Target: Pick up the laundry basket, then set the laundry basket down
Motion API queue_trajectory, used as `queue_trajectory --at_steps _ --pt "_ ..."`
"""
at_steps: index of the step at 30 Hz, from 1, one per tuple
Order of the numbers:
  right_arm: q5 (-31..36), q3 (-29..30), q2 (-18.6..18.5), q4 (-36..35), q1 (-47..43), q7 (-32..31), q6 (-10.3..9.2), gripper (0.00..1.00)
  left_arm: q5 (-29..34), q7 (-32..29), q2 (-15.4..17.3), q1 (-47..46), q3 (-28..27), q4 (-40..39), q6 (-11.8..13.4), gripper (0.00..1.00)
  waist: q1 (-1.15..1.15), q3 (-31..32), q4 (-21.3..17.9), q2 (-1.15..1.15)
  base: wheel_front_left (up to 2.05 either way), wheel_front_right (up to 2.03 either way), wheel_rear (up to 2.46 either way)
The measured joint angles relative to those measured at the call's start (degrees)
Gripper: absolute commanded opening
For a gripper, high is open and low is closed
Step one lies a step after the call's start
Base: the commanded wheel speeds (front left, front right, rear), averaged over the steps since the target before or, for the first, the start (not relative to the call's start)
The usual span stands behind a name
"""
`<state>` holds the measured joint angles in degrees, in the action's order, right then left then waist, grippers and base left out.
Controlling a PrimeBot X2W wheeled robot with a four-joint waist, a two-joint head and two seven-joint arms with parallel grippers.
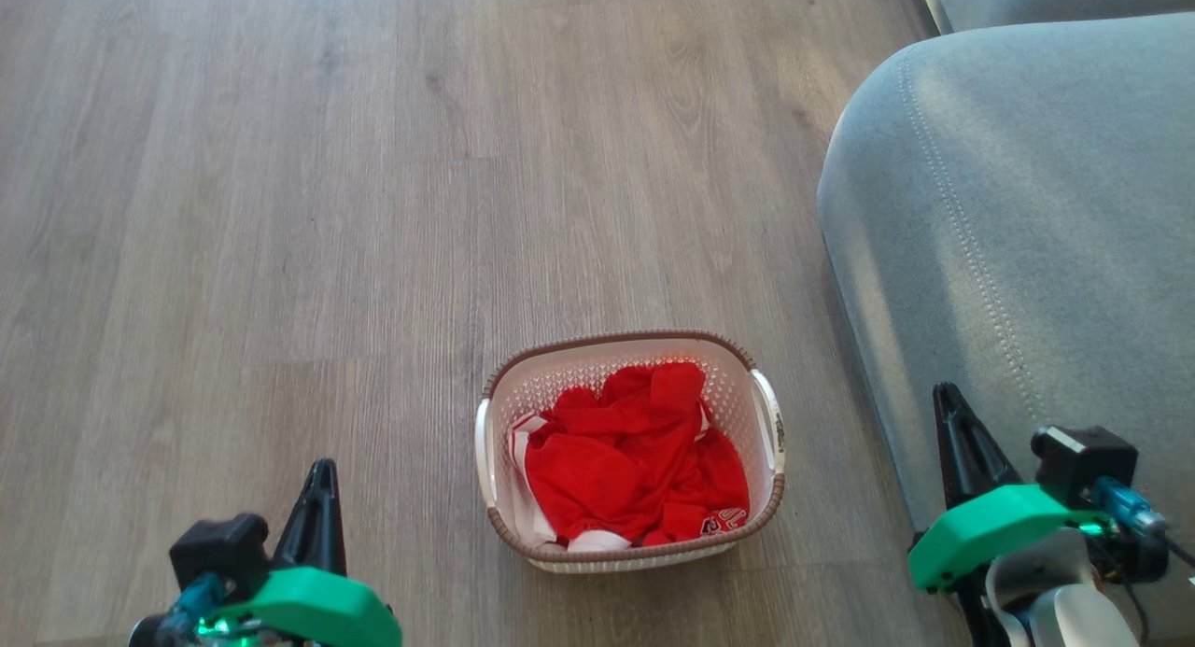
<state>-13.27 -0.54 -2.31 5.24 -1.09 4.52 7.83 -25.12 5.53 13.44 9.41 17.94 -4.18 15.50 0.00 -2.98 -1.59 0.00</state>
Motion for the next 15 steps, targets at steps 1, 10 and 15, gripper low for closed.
queue_trajectory --at_steps 1,10,15 --pt "-0.7 0.01 0.0 0.15 0.01 -0.01 0.0 0.0 -0.57 -0.02 -0.05 -0.01 -0.08 0.15 -0.37 0.0 0.0 0.02 0.01 0.0 0.0 0.0 0.0" --pt "-7.13 0.04 -0.02 1.04 0.03 -0.51 0.0 0.0 -6.02 -0.59 -0.88 -0.31 -1.35 2.01 -2.24 0.0 0.0 0.26 0.13 0.0 0.0 0.0 0.0" --pt "-10.7 0.12 -0.08 1.42 0.07 -0.92 0.0 0.0 -9.0 -1.01 -1.05 -1.24 -2.03 3.23 -3.16 0.0 0.0 0.38 0.2 0.0 0.0 0.0 0.0"
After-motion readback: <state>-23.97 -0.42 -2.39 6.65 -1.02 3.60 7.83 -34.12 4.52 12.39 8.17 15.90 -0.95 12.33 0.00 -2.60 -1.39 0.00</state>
